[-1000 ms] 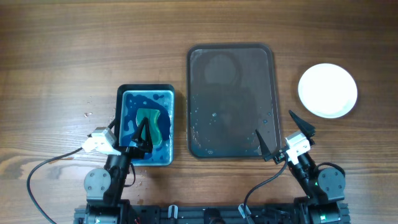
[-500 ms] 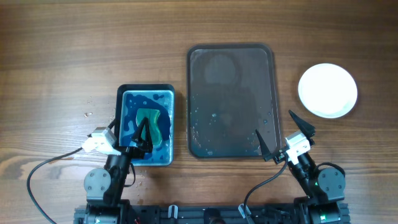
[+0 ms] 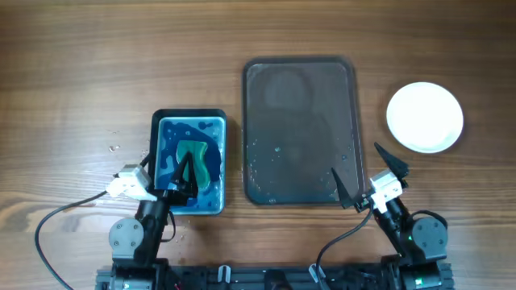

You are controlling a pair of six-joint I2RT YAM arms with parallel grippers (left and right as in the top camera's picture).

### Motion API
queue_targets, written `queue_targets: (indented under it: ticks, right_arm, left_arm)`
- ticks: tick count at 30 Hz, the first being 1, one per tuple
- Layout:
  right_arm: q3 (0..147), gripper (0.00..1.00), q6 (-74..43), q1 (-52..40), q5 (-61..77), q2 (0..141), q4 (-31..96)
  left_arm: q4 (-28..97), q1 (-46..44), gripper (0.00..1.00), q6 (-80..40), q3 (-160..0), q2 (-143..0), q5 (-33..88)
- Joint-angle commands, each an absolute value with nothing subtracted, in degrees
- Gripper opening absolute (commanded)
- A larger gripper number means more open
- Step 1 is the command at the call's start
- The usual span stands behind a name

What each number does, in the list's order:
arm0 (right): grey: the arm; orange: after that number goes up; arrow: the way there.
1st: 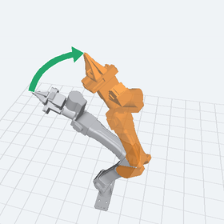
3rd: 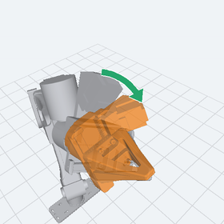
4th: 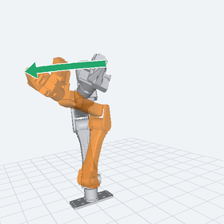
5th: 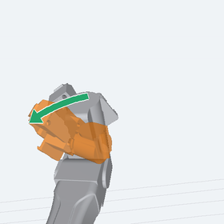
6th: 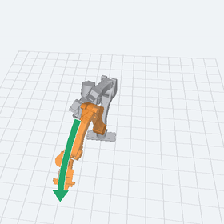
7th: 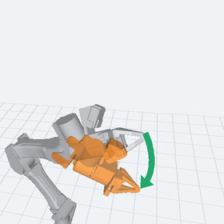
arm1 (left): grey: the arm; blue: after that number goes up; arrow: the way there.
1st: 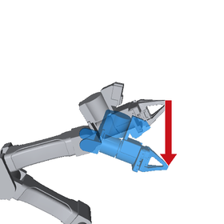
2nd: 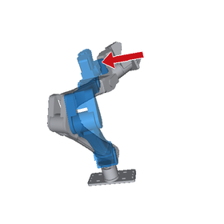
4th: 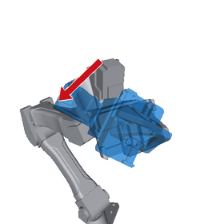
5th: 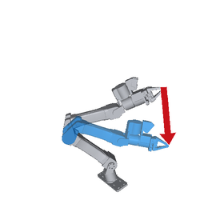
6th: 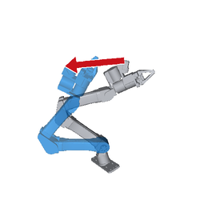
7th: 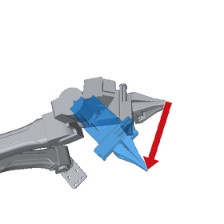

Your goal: Clean dirty plates on tray and stack at the side

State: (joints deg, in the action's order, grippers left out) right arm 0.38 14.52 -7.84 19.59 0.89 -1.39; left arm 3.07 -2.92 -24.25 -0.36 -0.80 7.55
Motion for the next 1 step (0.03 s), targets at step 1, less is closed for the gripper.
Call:
queue_targets:
  ticks: [1]
  right_arm:
    - [0.3, 1.0, 15.0, -8.3, 19.0, 0.3, -1.7]
  left_arm:
    - [3.7, -3.3, 1.0, -23.5, -0.4, -0.4, 7.4]
